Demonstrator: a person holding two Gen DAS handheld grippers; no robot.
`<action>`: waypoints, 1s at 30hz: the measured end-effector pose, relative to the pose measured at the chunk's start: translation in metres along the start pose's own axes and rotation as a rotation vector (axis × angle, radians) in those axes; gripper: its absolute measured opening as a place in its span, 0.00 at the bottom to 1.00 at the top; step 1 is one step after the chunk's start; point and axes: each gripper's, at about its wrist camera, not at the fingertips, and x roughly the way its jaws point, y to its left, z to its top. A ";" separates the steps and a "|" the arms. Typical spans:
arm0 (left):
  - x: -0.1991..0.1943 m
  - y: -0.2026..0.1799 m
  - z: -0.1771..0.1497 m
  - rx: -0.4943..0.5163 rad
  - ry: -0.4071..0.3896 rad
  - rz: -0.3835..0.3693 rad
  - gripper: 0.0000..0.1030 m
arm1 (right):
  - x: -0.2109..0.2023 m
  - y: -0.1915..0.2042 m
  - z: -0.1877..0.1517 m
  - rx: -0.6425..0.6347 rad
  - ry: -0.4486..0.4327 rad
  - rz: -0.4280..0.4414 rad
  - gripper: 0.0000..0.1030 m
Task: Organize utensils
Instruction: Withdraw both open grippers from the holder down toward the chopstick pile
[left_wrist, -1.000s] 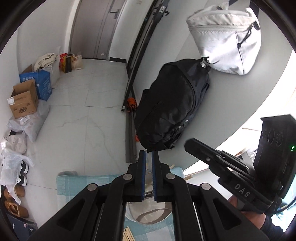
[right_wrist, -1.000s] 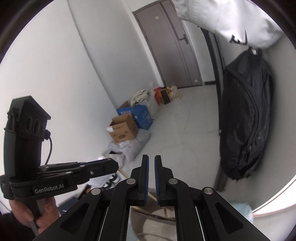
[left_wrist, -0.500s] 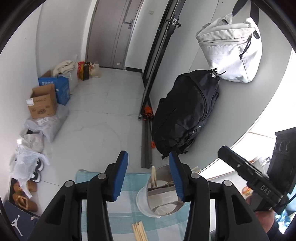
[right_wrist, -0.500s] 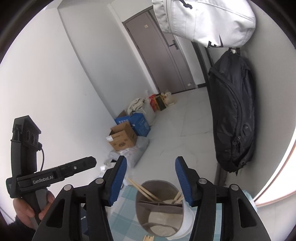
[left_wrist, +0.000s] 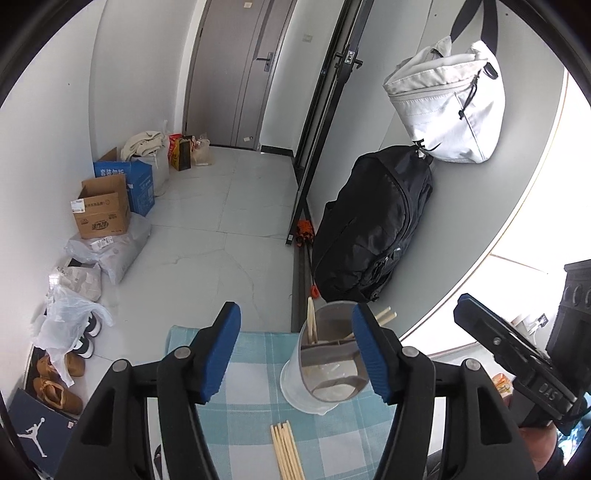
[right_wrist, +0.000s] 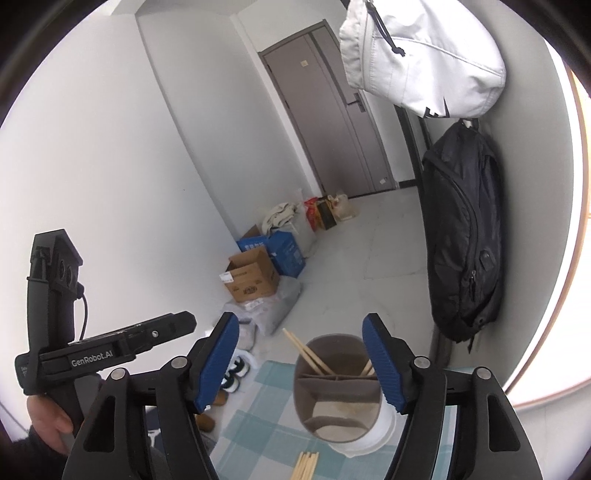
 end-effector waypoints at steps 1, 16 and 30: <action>-0.001 -0.001 -0.003 0.003 -0.004 0.001 0.56 | -0.002 0.001 -0.002 -0.002 -0.003 -0.001 0.73; -0.004 0.003 -0.053 0.021 -0.025 0.065 0.68 | -0.014 0.008 -0.064 -0.022 0.007 -0.024 0.90; 0.018 0.027 -0.101 -0.011 -0.026 0.148 0.79 | 0.009 0.008 -0.119 -0.068 0.110 -0.086 0.94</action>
